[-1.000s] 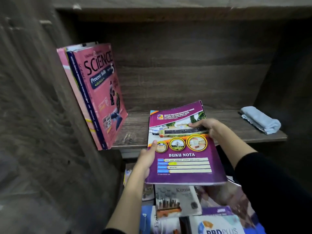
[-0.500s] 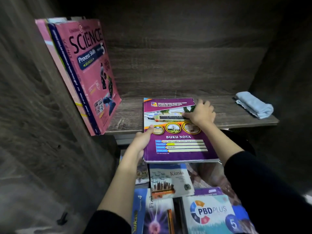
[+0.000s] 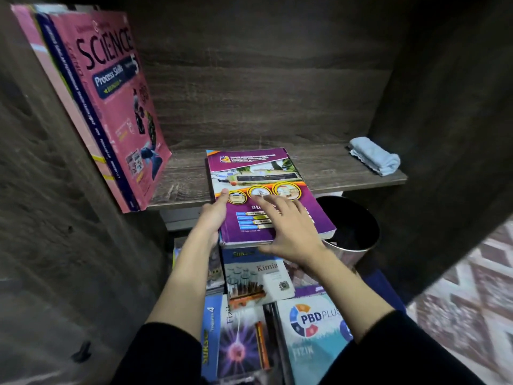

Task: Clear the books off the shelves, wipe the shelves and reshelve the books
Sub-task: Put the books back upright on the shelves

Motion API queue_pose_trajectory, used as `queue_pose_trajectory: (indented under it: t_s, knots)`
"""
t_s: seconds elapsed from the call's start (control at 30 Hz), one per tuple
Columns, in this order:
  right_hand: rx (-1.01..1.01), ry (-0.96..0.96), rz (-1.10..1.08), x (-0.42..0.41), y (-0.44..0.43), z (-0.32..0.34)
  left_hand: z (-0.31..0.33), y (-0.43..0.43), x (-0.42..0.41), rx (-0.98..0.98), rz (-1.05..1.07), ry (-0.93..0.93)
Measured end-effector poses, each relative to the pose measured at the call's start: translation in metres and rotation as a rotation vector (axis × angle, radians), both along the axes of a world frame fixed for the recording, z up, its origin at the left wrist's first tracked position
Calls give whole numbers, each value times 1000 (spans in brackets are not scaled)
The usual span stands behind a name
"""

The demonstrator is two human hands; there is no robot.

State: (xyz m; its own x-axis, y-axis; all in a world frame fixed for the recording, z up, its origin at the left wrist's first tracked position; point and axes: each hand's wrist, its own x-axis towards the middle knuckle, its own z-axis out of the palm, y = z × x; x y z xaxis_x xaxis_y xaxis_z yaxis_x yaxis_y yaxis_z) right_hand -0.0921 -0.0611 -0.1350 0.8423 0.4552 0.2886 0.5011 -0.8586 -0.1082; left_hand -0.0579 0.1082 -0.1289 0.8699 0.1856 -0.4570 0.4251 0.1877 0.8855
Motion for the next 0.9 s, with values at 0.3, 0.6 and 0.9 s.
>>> queue_pose_trajectory:
  t_s: [0.3,0.6,0.9]
  knots:
    - [52,-384,-52,-1,2,-19,14,-7,2,-11,-7,-15]
    - [233,-630,-62,8,-6,8,56,-23,3,-56,3,-188]
    - [1093,-383,-306,12,-4,50,47,-30,-2,-21,-139,-188]
